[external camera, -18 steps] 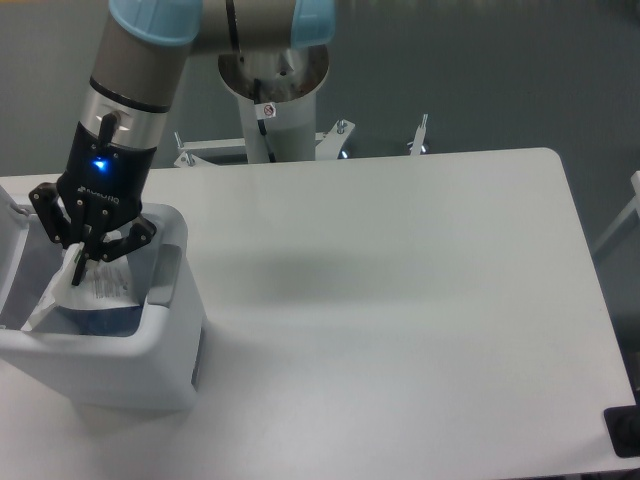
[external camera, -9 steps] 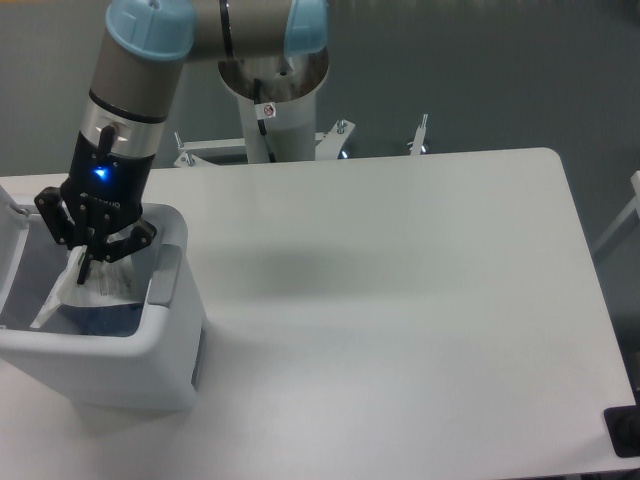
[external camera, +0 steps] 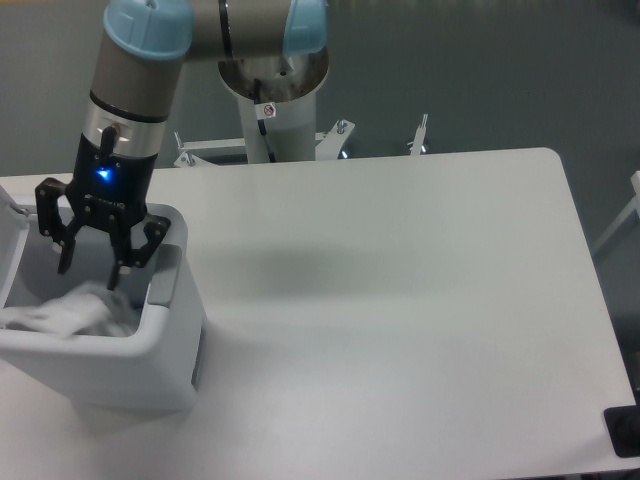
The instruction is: Place the trash in the trash can
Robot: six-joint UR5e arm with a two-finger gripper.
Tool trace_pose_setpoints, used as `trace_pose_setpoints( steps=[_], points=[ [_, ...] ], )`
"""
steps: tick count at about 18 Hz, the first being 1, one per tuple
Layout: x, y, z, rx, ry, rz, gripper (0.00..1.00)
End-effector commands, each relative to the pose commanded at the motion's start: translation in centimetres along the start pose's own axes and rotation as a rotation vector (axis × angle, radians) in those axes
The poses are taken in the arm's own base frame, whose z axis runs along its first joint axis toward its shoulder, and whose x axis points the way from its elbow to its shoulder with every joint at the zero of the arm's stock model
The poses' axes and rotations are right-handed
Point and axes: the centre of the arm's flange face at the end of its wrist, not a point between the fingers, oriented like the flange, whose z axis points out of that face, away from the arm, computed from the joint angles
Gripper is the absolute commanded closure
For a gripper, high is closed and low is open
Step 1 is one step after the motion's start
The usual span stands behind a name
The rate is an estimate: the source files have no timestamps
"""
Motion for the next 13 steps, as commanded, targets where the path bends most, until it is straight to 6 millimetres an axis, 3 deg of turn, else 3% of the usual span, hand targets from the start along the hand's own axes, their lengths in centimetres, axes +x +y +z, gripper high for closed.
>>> trace_pose_setpoints(
  steps=[4, 6, 10, 13],
  points=[
    [0.4, -0.2, -1.9, 0.029, -0.007, 0.008, 0.0],
    [-0.2, -0.8, -4.5, 0.075, -0.039, 0.013, 0.0],
    [-10.0, -1.7, -8.9, 0.133, -0.189, -0.083, 0.0],
    [-15.2, -0.9, -10.5, 0.073, -0.408, -0.039, 0.0]
  ],
)
